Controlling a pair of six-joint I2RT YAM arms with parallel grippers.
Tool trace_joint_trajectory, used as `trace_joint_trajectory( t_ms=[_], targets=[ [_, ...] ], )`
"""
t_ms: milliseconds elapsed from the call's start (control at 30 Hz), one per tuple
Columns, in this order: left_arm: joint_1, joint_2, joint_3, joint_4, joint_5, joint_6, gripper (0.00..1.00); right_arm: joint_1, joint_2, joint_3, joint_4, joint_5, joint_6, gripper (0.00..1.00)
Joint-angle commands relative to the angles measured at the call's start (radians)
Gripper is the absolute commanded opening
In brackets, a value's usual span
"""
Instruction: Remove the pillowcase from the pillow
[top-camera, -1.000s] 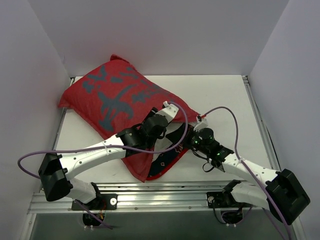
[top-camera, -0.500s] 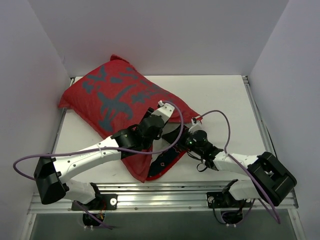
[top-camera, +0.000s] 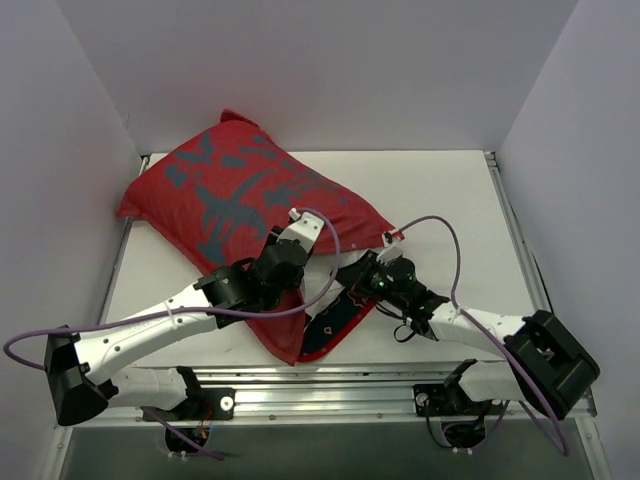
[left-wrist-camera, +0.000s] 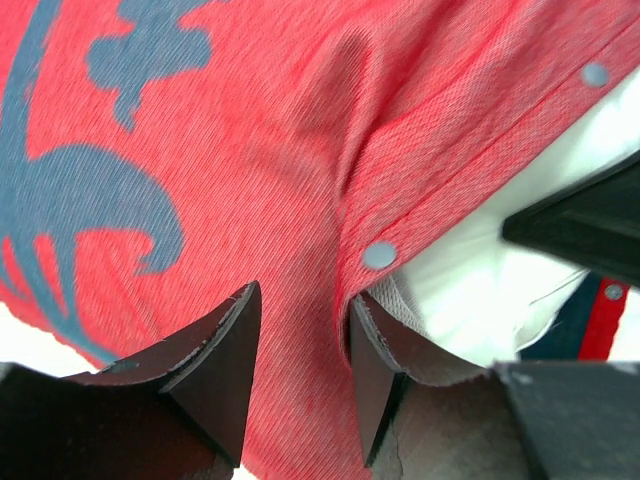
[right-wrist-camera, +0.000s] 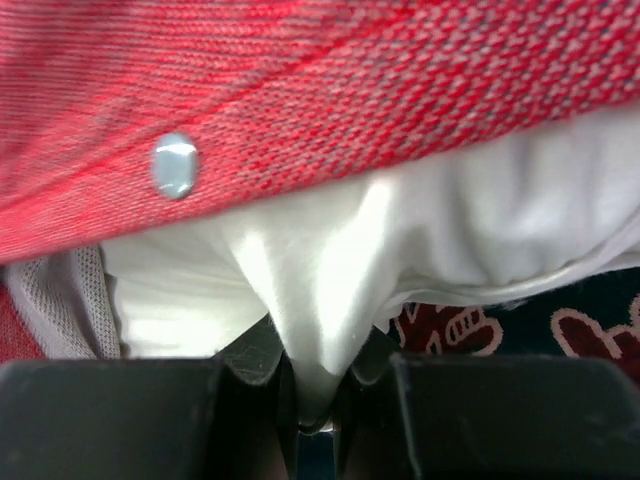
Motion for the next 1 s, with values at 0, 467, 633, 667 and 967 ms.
trace_joint_trajectory(
  t_ms=[0,467,633,667,967],
  targets=[
    [0.007,-0.064,-0.008,-0.093,-0.045,-0.057,0.48,0.006,-0.156,0.085,-0.1,0.07,-0.069,0.0],
    [0.062,-0.146,-0.082,-0.209,-0.118,-0.161,0.47,-0.036,-0.398,0.32,-0.493,0.168,-0.193,0.0],
    [0.118,-0.129,-0.08,-0.305,-0.196,-0.334,0.47,-0.039,-0.376,0.372,-0.499,0.145,-0.201,0.0],
    [0.118,-0.131,-0.064,-0.317,-0.18,-0.366,0.5,-0.039,-0.376,0.378,-0.499,0.174,-0.205,0.0],
    [0.107,-0.318,-0.046,-0.153,0.231,-0.469,0.94,-0.04,-0.251,0.424,-0.444,0.156,-0.231,0.0]
  ],
)
